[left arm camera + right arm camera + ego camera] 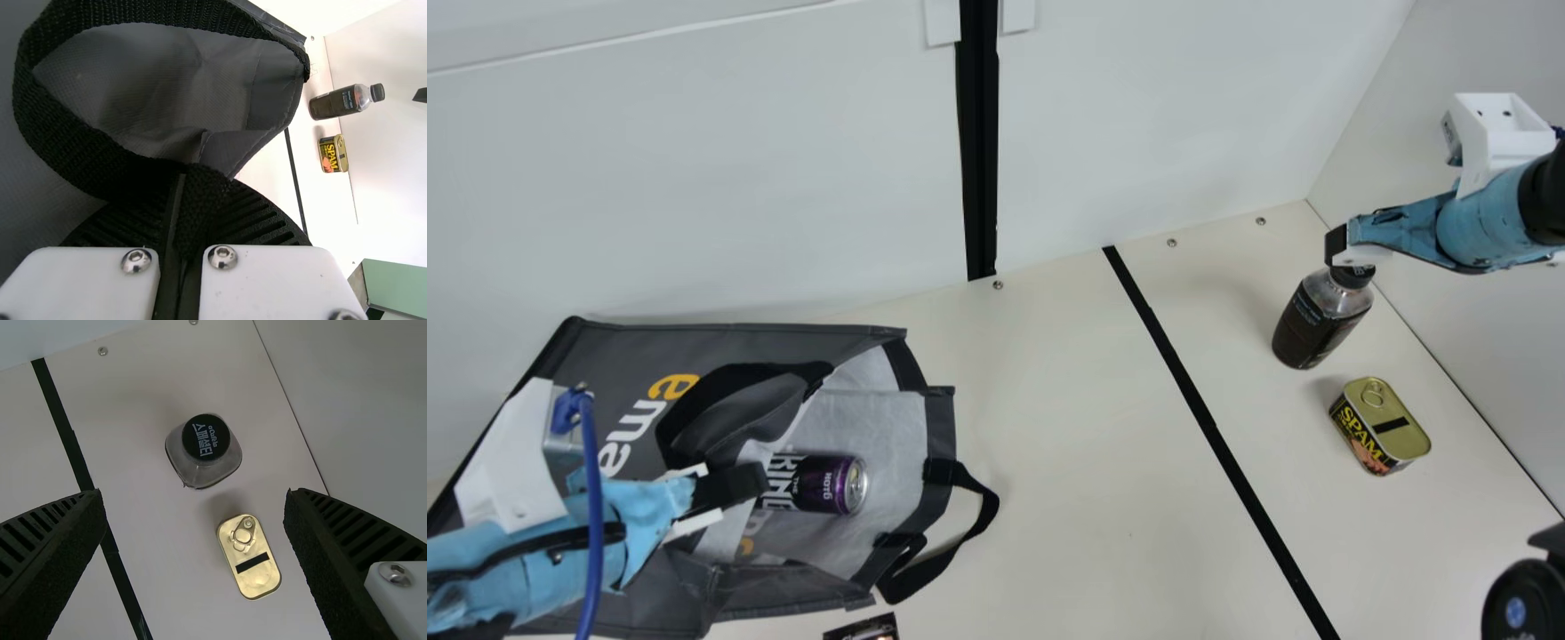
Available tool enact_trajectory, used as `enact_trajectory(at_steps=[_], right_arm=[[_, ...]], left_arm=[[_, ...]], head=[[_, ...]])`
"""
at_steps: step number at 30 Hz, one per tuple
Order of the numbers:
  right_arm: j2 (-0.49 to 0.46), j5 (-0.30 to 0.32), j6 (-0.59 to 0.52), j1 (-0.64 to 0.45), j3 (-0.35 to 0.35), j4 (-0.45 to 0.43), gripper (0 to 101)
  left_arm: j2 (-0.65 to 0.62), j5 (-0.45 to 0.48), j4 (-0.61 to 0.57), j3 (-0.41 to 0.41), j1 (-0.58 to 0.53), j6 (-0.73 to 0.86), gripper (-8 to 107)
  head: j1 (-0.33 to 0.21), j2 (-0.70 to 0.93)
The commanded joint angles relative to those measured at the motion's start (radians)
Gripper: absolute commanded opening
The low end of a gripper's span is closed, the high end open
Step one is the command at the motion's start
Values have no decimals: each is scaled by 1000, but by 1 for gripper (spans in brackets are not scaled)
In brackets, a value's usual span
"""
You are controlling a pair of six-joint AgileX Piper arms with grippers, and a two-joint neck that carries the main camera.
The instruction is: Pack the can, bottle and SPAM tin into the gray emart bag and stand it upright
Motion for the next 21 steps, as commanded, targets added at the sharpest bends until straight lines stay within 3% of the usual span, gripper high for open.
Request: enact_trajectory(at_steps=[1,21], right_arm=[[17,1,3,1,-8,-3,95],[167,1,19,10,-73,-5,95]], left_arm=[[0,0,0,0,0,0,-8],[0,0,0,0,0,0,-8]], head=[[-23,-2],[-23,-2]])
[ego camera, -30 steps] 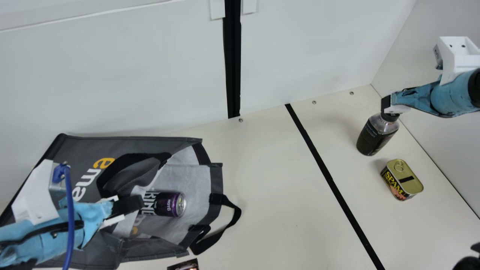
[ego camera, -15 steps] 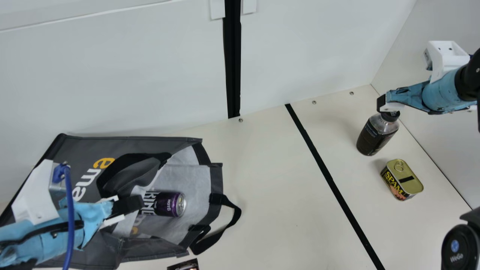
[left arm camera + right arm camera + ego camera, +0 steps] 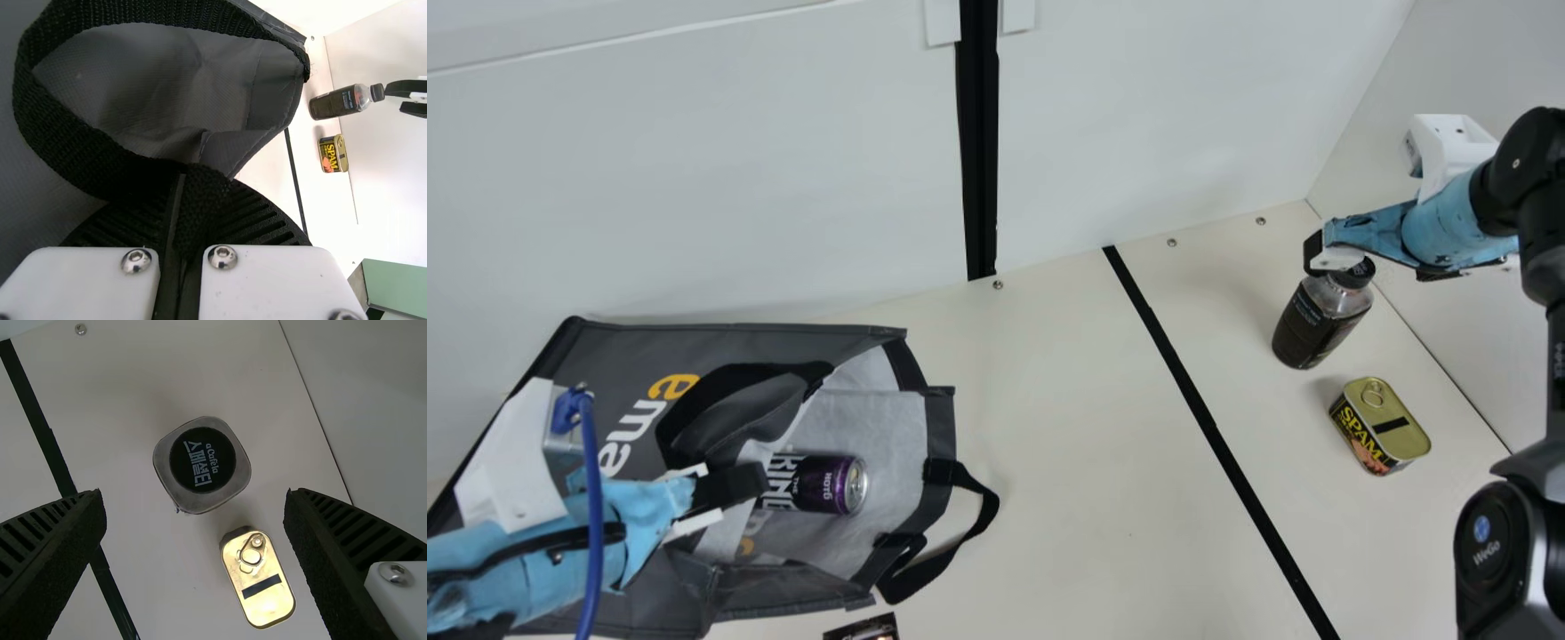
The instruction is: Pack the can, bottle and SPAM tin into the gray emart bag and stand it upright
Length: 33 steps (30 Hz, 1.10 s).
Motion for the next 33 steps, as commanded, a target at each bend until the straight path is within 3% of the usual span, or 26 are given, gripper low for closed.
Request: enact_trajectory(at_steps=[1,26,33], right_arm=[[10,1,2,1,-6,0,95],[116,1,22,14,-62,-2,95],[128,1,22,14,-66,-2,48]], left_arm=[[0,0,0,0,0,0,-8],[0,0,0,0,0,0,-8],[0,0,0,0,0,0,-8]], head=[[-23,-1],[-23,-1],[-23,-1]])
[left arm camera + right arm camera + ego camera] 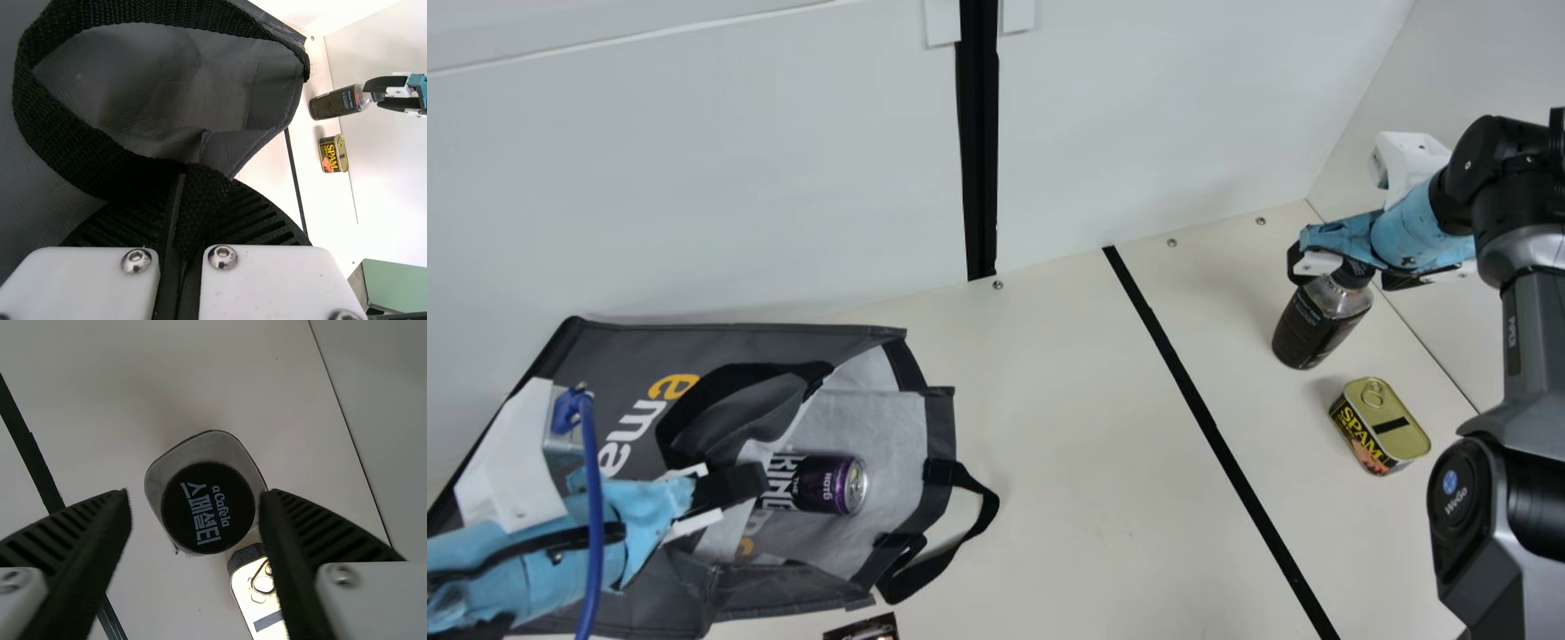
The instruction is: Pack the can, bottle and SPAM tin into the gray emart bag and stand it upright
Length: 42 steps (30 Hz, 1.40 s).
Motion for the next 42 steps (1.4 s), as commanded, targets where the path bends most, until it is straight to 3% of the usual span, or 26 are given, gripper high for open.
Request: enact_trajectory(at_steps=[1,7,8,27,42], right_arm=[[1,0,1,0,-2,0,42],[5,0,-1,-3,-5,8,1],[5,0,-1,-4,-6,10,0],[-40,0,-96,-8,-14,93,0],[-152,0,-230,-6,69,154,0]], left_arm=[[0,0,0,0,0,0,-8],[0,0,0,0,0,0,-8],[0,0,0,0,0,0,-8],[0,0,0,0,0,0,-8],[0,0,0,0,0,0,-8]], head=[[-23,-2],[-23,-2],[-23,-2],[-23,-2],[-23,-2]])
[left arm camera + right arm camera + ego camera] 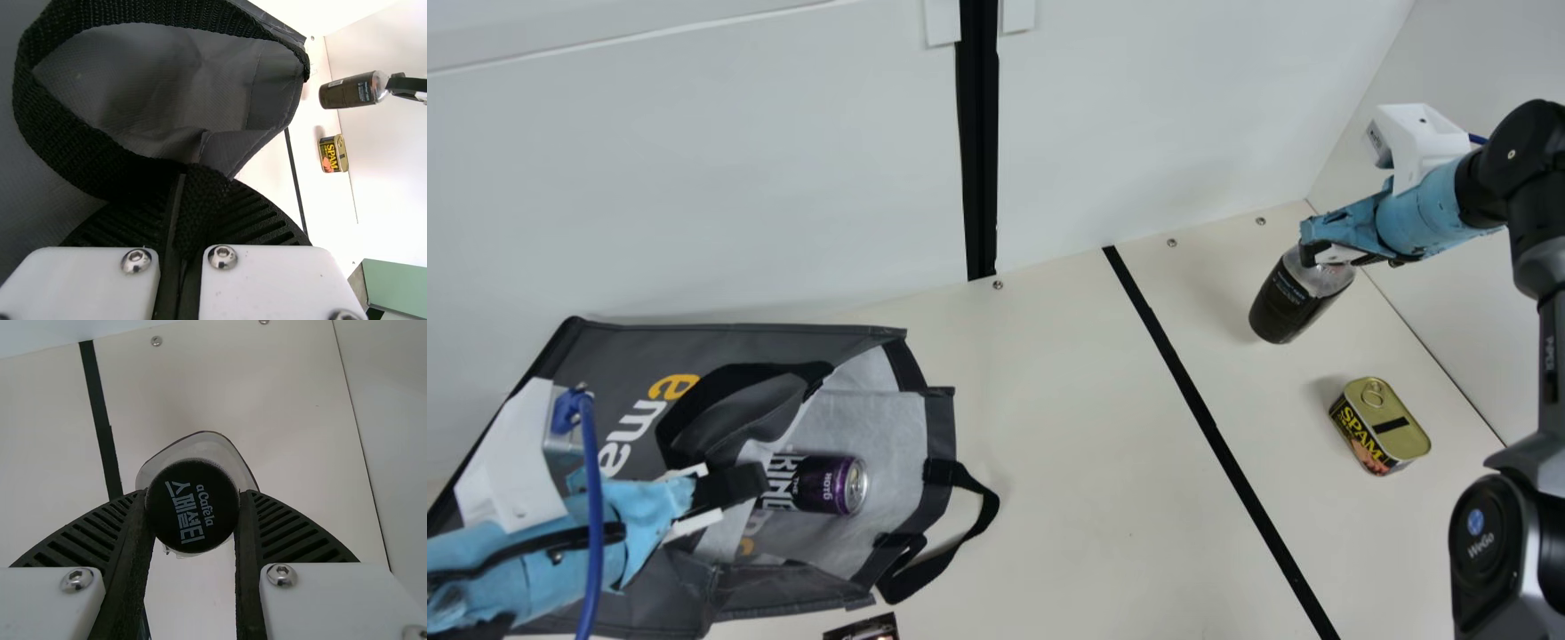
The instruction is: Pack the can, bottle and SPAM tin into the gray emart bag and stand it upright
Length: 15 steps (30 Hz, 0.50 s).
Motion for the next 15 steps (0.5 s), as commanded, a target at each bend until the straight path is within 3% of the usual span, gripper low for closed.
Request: enact_trajectory(at_steps=[1,15], right_arm=[[-18,-1,-24,1,15,8,0],[-152,-1,-194,-3,147,80,0]], left_arm=[[0,0,0,0,0,0,-8],[0,0,0,0,0,0,-8]], head=[[-23,-1],[-23,-1]])
